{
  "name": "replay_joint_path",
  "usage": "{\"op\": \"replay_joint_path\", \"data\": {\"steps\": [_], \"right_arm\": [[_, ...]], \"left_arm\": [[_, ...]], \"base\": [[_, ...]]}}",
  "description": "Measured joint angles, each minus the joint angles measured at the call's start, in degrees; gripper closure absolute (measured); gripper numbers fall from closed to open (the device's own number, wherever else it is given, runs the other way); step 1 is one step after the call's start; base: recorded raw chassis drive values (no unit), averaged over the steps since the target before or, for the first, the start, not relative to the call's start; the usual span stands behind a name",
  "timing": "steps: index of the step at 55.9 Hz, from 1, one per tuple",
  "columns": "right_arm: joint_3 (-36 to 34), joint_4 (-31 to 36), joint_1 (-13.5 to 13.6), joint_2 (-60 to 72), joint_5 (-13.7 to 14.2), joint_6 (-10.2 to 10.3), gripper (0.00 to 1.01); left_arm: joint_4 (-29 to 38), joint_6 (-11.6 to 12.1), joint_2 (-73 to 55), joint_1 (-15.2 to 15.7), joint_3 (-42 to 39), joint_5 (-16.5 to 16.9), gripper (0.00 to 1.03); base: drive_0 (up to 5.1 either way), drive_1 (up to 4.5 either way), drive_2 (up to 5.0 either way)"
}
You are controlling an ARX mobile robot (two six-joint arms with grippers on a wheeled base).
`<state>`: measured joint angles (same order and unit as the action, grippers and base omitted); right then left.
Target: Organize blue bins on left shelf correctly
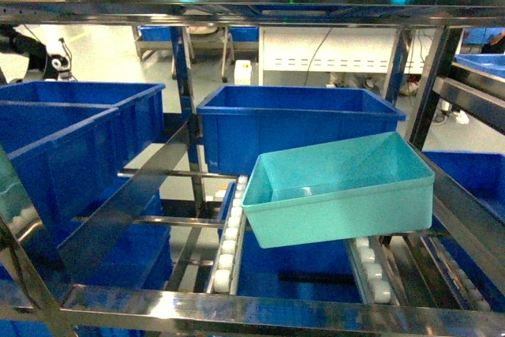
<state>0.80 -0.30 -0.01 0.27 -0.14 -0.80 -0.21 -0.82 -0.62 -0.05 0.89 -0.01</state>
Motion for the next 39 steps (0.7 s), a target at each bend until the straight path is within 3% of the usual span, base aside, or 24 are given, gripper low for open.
{"op": "replay_joint_path", "data": {"steps": [9,12,39], "right_arm": [[0.0,0.02,0.0,0.0,0.0,0.0,0.99],[0.0,0.02,0.0,0.0,0.0,-0.02,0.98],[0.0,0.02,0.0,0.0,0.0,-0.02,0.14]], "left_arm": [[0.0,-0.04,0.0,-0.02,0.0,0.0,1.01],[-0.02,-0.02,0.0,-0.02,0.0,0.0,0.93],[0.0,-0.02,0.0,-0.02,0.0,0.0,0.09]], "base": [[0.0,0.0,0.0],[0.0,0.0,0.0],[0.0,0.0,0.0]]}}
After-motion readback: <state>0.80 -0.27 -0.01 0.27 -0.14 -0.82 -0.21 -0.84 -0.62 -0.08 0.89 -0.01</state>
